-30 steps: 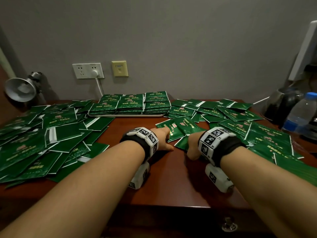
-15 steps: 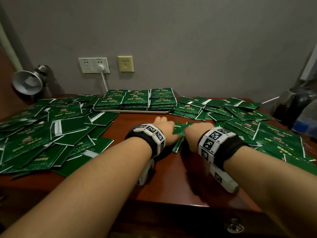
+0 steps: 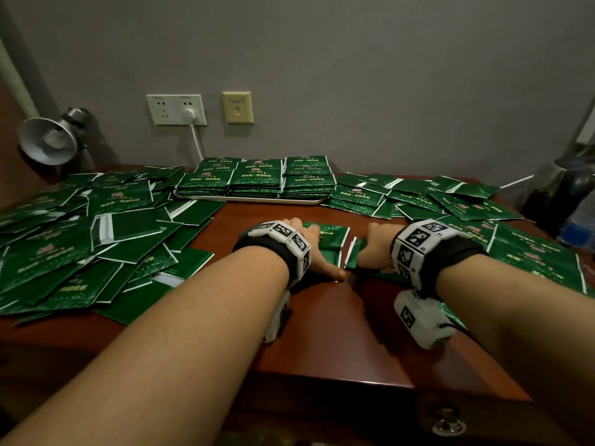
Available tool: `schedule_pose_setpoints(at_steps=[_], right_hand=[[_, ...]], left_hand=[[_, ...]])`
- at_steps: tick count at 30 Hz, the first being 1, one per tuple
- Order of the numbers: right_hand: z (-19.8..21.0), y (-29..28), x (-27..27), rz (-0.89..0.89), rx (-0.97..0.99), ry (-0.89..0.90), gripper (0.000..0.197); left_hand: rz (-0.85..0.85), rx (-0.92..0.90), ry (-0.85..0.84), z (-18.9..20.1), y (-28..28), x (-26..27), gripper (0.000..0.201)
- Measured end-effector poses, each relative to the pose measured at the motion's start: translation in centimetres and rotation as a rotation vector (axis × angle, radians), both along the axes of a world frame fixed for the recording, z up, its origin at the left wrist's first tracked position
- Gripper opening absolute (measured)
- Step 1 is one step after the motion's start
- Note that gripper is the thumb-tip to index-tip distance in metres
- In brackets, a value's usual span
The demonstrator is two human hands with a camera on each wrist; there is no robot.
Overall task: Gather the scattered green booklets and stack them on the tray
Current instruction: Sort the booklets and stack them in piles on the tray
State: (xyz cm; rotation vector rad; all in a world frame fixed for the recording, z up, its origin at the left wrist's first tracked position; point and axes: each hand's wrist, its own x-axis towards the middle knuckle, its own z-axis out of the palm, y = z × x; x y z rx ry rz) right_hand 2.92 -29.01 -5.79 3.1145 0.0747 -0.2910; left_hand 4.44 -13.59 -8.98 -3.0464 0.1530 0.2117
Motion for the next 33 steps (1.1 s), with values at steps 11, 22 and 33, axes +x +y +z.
schedule_pose_setpoints(at_steps=[11, 22, 33], right_hand=[[0.4, 0.5, -0.3, -0.003, -0.107, -0.064, 0.056], [1.9, 0.2, -0.5, -0.050, 0.323, -0.173, 0.012], [1.6, 0.9, 0.2, -0.276, 0.574, -0.128, 0.046]], left_hand=[[-0.017, -0.050, 0.023, 0.0, 0.4, 0.0, 0.112], [0.126, -0.217, -0.220, 2.0, 0.7, -0.3, 0.062], [-0.022, -0.184, -0.024, 0.9, 3.4, 1.7, 0.117]])
